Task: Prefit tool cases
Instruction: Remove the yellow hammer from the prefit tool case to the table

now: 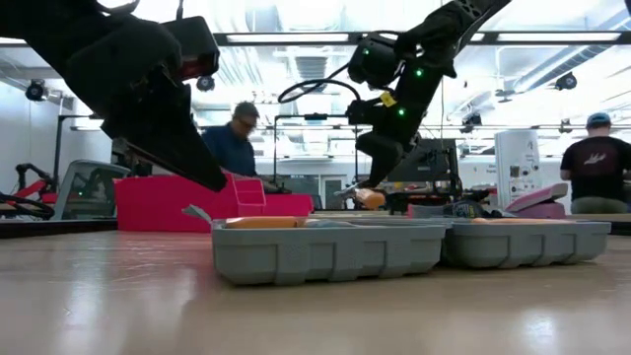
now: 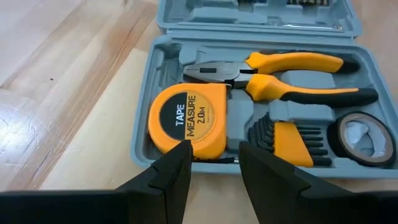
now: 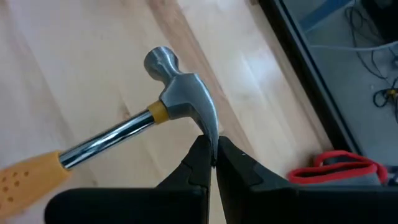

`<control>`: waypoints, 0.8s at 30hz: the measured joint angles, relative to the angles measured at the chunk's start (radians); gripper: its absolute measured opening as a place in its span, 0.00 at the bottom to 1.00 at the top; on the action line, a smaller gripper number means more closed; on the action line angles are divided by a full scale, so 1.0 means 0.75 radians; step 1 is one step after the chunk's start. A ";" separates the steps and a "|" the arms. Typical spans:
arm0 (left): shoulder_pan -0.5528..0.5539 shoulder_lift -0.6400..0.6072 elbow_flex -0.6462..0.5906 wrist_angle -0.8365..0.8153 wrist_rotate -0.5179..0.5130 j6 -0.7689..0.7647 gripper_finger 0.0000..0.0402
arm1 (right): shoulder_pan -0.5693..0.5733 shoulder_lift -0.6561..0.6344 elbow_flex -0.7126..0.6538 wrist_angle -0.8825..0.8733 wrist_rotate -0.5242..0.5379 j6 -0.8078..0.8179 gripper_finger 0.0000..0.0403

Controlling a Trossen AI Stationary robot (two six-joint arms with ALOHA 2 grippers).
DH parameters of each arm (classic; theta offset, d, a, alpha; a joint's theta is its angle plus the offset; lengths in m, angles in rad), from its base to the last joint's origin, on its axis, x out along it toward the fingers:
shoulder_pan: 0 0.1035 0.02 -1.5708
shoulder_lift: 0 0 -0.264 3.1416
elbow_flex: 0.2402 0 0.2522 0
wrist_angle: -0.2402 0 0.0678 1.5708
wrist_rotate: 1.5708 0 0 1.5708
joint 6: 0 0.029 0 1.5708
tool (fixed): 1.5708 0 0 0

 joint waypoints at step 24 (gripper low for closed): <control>0.000 0.001 0.000 0.031 -0.002 0.023 0.35 | -0.258 0.000 0.000 0.061 -0.164 -0.214 0.00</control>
